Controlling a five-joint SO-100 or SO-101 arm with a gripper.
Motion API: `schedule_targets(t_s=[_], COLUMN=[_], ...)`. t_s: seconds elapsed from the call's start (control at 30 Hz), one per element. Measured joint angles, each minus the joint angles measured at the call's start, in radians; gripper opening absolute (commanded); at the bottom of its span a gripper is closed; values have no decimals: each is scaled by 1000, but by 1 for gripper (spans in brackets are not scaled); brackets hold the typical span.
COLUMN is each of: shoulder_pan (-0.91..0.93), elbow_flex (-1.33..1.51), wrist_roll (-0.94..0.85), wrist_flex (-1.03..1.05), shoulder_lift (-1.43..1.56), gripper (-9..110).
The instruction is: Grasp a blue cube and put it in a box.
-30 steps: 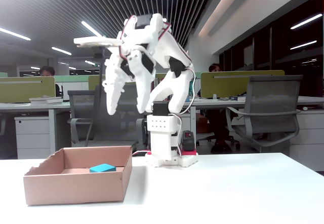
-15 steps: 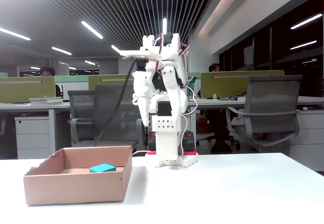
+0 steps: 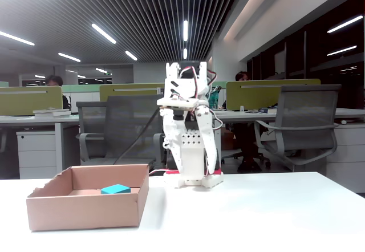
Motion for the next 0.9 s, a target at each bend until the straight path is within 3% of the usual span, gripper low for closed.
schedule_targets(t_s=[0.9], shoulder_pan=[-83], elbow_flex=[195], wrist_roll=[28], wrist_flex=[-18], shoulder_lift=[67], gripper=[19])
